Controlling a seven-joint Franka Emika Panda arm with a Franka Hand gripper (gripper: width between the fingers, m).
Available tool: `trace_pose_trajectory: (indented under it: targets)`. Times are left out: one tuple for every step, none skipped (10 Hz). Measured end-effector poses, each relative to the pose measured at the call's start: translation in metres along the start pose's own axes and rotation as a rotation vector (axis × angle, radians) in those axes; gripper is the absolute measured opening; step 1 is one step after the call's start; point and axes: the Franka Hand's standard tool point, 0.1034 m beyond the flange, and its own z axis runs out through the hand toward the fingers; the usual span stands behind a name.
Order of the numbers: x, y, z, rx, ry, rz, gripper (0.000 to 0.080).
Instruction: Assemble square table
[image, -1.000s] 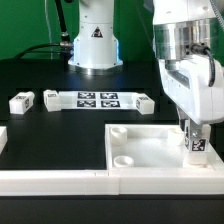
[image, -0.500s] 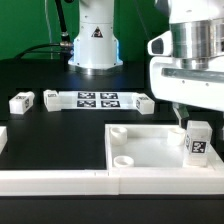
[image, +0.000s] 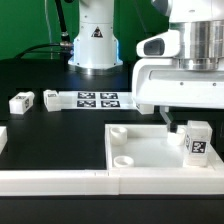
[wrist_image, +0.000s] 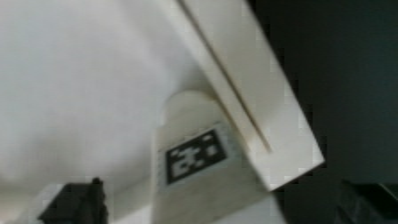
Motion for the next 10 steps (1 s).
trace_pose_trajectory:
  targets:
    - [0.0095, 0.0030, 0.0026, -0.011, -0.017, -0.141, 0.0649]
    - [0.0087, 0.0015, 0.0025, -0.010, -0.009, -0.113, 0.0649]
    - [0.0085, 0.0020, 0.0031, -0.011, -0.010, -0.099, 0.0640]
    - [0.0086, 0.0025, 0.0033, -0.011, -0.010, -0.064, 0.0473]
    - [0.0085, 0.0023, 0.0033, -0.011, -0.010, -0.003, 0.0473]
    - [0.0084, 0.0021, 0.0034, -0.011, -0.010, 0.055, 0.0320]
    - [0.0083, 0.0022, 0.0036, -0.012, -0.009, 0.129, 0.0320]
    - [0.0082, 0.0022, 0.0037, -0.012, -0.009, 0.190, 0.0288]
    - [0.0080, 0.0023, 0.0040, -0.007, -0.011, 0.320, 0.0288]
    - [0.0077, 0.0035, 0.0040, -0.006, -0.016, 0.461, 0.0288]
